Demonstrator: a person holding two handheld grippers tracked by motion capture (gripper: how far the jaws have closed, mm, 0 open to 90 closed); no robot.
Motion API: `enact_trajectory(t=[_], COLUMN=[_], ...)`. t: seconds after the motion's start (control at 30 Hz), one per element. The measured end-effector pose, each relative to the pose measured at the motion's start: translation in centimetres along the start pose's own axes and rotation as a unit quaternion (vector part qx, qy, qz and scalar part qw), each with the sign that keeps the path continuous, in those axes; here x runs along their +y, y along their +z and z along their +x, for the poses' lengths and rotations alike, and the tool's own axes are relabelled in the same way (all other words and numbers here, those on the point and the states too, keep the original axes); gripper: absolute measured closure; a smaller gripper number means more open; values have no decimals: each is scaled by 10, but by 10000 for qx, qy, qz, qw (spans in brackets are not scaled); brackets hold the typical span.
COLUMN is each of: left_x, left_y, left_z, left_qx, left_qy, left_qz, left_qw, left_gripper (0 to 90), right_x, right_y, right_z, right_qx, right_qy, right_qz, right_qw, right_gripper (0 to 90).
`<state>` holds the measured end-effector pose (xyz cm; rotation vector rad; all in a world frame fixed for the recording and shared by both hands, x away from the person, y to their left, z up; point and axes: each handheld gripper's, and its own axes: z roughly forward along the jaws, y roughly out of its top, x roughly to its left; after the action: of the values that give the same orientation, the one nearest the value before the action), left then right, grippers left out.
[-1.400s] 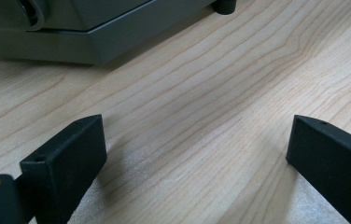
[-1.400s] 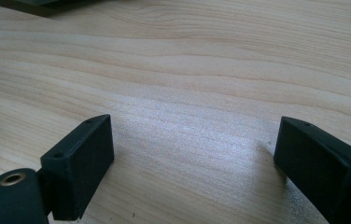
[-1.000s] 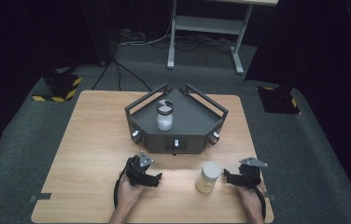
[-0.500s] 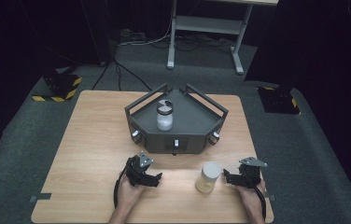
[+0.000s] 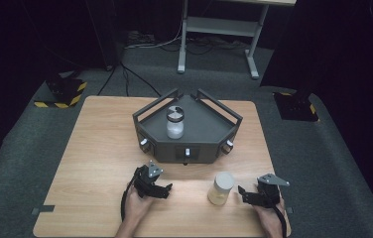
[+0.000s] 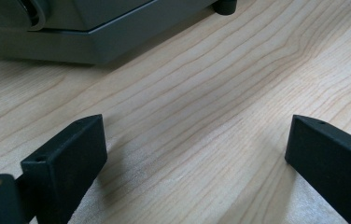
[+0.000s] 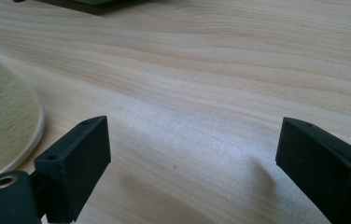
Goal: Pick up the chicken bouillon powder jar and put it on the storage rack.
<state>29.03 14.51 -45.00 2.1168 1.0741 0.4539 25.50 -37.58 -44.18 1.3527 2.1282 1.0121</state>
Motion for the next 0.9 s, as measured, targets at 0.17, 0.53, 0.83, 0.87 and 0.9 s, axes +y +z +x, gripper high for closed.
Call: enact_trajectory(t=[0.17, 0.53, 0.83, 0.87, 0.9], left_x=[0, 0, 0, 0, 0], left_y=[0, 0, 0, 0, 0], left_z=[0, 0, 0, 0, 0], left_qx=[-1, -1, -1, -1, -1], left_qy=[-3, 0, -1, -1, 0], left_qz=[-1, 0, 0, 0, 0], left_qw=[10000, 10000, 10000, 10000, 10000], left_gripper=[54, 54, 54, 54, 54], right_x=[-7, -12, -11, -10, -10], right_y=[-9, -29, -33, -33, -33], right_z=[0, 5, 13, 14, 14], right_qx=[185, 730, 1153, 1194, 1241], right_qy=[64, -188, -428, -461, -465], right_qz=[-63, -238, -317, -329, -347], right_qw=[9998, 9969, 9919, 9912, 9906], right_gripper=[104, 103, 103, 103, 103])
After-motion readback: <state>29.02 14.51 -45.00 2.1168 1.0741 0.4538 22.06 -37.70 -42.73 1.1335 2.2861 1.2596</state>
